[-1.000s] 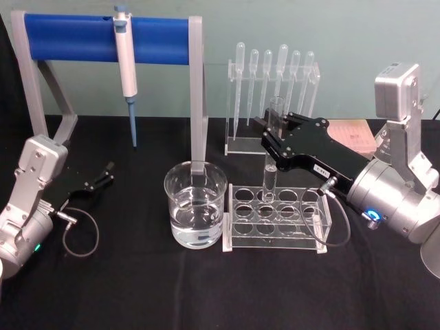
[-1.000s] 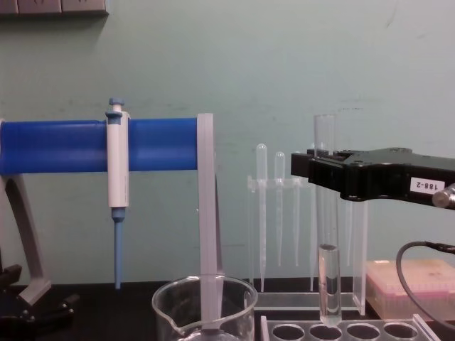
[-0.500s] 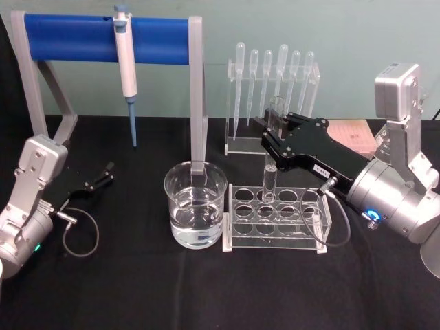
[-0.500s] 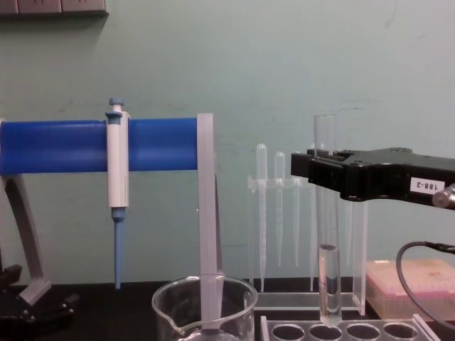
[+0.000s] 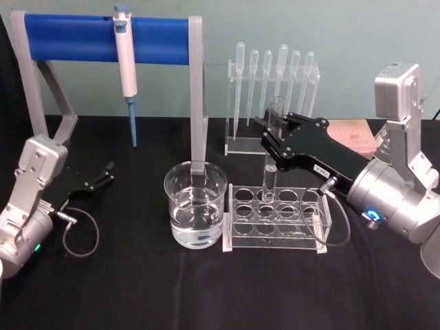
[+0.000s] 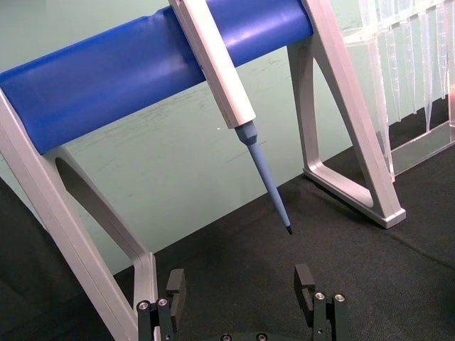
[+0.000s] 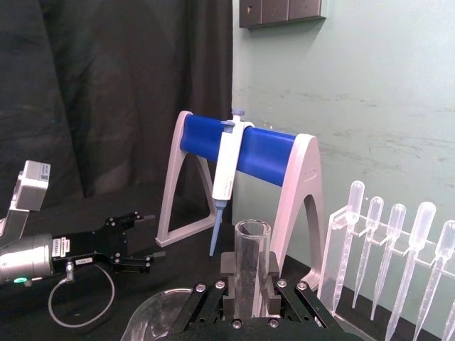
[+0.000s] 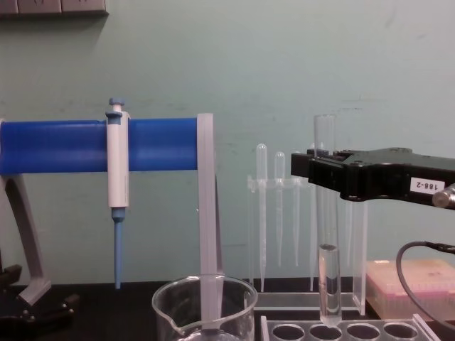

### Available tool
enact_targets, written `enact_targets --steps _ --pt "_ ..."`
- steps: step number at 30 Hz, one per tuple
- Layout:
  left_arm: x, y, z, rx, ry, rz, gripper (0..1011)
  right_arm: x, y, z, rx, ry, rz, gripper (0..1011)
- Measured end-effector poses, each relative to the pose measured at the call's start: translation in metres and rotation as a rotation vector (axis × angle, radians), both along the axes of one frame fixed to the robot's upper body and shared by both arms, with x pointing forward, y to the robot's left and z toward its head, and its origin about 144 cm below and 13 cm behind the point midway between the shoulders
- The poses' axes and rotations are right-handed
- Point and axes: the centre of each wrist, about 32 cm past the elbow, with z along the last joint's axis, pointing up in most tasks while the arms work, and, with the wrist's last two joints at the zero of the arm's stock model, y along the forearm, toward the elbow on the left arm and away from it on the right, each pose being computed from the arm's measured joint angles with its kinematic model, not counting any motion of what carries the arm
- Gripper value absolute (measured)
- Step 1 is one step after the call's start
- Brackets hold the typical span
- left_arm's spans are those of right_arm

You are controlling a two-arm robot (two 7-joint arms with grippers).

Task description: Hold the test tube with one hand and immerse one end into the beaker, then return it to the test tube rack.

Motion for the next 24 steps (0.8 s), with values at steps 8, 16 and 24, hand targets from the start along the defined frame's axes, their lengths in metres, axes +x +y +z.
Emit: enact_targets --steps 8,16,24 --pt "0.0000 0.0000 0.0000 0.000 0.000 0.000 1000 0.0000 0.0000 0.0000 0.000 0.000 0.000 224" --pt "0.0000 0.0000 0.0000 0.000 0.000 0.000 1000 0.0000 0.0000 0.0000 0.000 0.000 0.000 225" --pt "0.0000 0.0000 0.0000 0.000 0.000 0.000 1000 0.0000 0.0000 0.0000 0.000 0.000 0.000 224"
